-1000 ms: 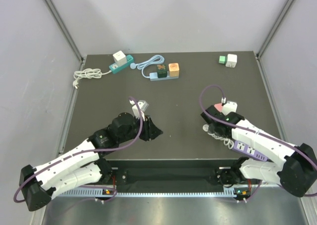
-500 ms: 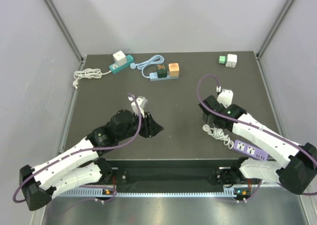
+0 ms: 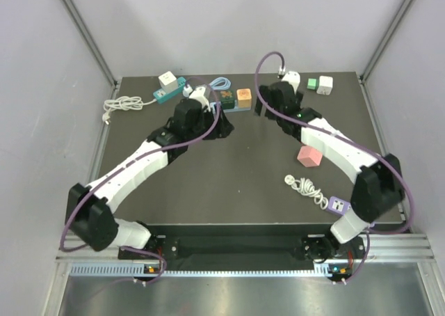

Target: Pull the plug off the socket

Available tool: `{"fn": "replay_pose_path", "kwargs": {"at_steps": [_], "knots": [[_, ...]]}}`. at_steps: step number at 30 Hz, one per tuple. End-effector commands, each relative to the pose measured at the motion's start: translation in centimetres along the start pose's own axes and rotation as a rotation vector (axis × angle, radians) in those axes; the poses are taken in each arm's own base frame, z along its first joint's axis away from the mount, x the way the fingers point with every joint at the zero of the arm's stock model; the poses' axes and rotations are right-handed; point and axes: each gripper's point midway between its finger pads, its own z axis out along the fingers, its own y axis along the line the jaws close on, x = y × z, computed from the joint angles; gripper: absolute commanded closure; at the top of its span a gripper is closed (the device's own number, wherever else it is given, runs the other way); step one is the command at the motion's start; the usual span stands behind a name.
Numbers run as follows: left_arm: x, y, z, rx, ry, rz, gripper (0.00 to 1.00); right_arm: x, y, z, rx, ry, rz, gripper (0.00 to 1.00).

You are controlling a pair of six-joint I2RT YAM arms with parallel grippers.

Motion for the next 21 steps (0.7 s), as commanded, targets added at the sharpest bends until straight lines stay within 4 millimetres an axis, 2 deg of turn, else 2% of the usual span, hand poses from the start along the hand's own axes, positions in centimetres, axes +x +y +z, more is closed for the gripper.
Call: {"fn": "replay_pose_path", "kwargs": {"at_steps": [1,2,3,4,5,6,7,8,9,10,11,12,13,14,15,16,17,18,19,20,21], "knots": [[-5.7,-0.1,1.7,-0.039,-0.138,0.065,0.29,-8.5,3.7,3.4,-0.177,-0.227,0.11,0.0],[-5.3,1.1,3.4,-0.075,-0.104,0.067,0.28,-9.0,3.8,4.4,-0.19,-0.231,0.118,0.0],[-5.6,1.6,4.2,-0.091,-0.094,0.082,0.28,-9.7,4.1,5.2,-0.202,-0.25,0.122,0.0],[-6.2,2.0,5.6,-0.109,-0.078,0.089,0.28,-9.8,5.0,6.8,-0.238,-0.251,0.114,0.0],[-6.8,2.5,6.3,-0.122,-0.081,0.096,0.28,-9.7,5.4,7.6,-0.257,-0.249,0.1,0.0],[-7.1,2.9,7.0,-0.131,-0.078,0.105,0.28,-9.6,5.2,8.5,-0.261,-0.246,0.088,0.0],[-8.5,2.5,7.5,-0.123,-0.097,0.126,0.28,-8.6,5.1,9.9,-0.261,-0.236,0.069,0.0],[-8.0,3.7,9.2,-0.147,-0.072,0.132,0.29,-8.1,4.9,10.7,-0.278,-0.227,0.062,0.0],[-8.3,4.1,9.9,-0.159,-0.075,0.144,0.3,-7.5,4.8,11.2,-0.298,-0.22,0.056,0.0],[-9.8,4.0,10.3,-0.164,-0.102,0.169,0.33,-6.1,4.5,12.3,-0.311,-0.214,0.064,0.0],[-9.1,5.4,12.1,-0.183,-0.071,0.173,0.36,-5.3,4.4,12.8,-0.336,-0.202,0.069,0.0],[-10.7,4.8,12.6,-0.165,-0.093,0.205,0.4,-4.8,3.7,13.4,-0.338,-0.206,0.078,0.0],[-10.9,4.9,13.3,-0.157,-0.084,0.223,0.41,-3.7,3.5,14.3,-0.335,-0.18,0.073,0.0],[-10.0,6.3,15.3,-0.175,-0.047,0.238,0.41,-3.4,2.9,14.8,-0.327,-0.167,0.072,0.0],[-9.7,6.8,15.8,-0.19,-0.014,0.267,0.4,-3.1,2.7,15.1,-0.32,-0.154,0.066,0.0],[-11.9,5.8,16.1,-0.178,-0.051,0.288,0.4,-2.7,2.5,15.4,-0.314,-0.143,0.052,0.0],[-10.9,7.1,17.8,-0.195,-0.013,0.295,0.39,-2.6,2.5,15.4,-0.319,-0.14,0.045,0.0],[-11.1,7.6,18.4,-0.21,-0.007,0.31,0.38,-2.4,2.2,15.6,-0.316,-0.139,0.038,0.0],[-12.5,7.3,18.5,-0.217,-0.027,0.316,0.39,-2.2,2.1,15.7,-0.314,-0.141,0.026,0.0],[-11.7,8.4,19.6,-0.24,-0.004,0.317,0.39,-2.1,2.0,15.9,-0.311,-0.139,0.02,0.0],[-12.0,8.8,19.8,-0.263,-0.015,0.32,0.39,-2.1,1.6,16.1,-0.308,-0.141,0.018,0.0]]}}
